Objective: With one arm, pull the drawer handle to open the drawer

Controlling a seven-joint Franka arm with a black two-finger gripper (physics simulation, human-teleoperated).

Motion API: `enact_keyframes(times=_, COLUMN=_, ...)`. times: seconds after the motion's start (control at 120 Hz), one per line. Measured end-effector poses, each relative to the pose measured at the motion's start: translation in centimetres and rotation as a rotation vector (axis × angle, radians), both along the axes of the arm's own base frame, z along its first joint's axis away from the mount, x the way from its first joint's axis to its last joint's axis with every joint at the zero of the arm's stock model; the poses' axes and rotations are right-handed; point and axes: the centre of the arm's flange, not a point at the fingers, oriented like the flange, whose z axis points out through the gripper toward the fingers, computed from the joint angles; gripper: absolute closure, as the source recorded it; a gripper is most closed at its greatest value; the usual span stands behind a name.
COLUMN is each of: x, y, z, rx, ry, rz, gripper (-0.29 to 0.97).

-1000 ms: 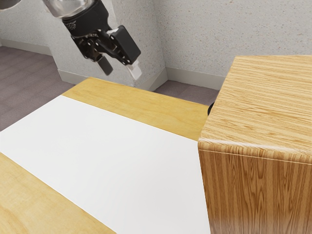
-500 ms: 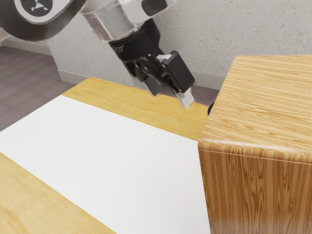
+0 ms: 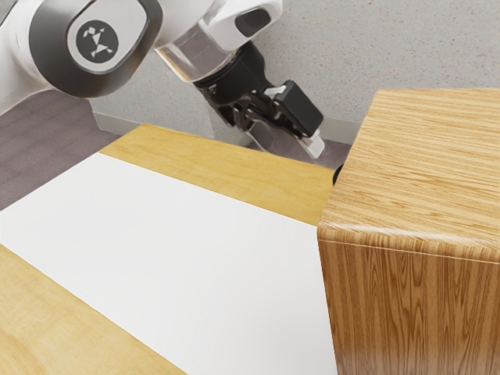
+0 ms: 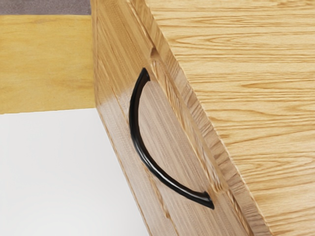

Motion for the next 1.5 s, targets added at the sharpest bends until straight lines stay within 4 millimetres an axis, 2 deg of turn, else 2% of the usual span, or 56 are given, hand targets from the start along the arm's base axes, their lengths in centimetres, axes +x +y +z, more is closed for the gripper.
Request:
enact_keyframes(times=0.108, x=-0.1, y=1.5, z=0.1, rx=-0.041, ry=-0.009, rz=0.028, gripper=0.00)
enact_keyframes(times=0.35, x=0.4, y=1.4, z=-1.3, rx=-0.101, ry=-0.006, rz=0.020, gripper=0.00)
enact_keyframes(times=0.517, x=0.6, y=3.1, z=-2.1, rx=-0.092, ry=-0.005, rz=0.049, gripper=0.00)
enact_keyframes(times=0.792, x=1.1, y=1.6, z=-2.6, rx=-0.054, ry=-0.011, rz=0.030, gripper=0.00)
enact_keyframes(times=0.958, x=2.3, y=2.3, z=-4.0, rx=-0.071, ry=0.011, rz=0.049, gripper=0.00)
enact_keyframes(times=1.5, x=3.4, y=2.3, z=-5.2, rx=-0.084, ry=0.011, rz=0.061, gripper=0.00)
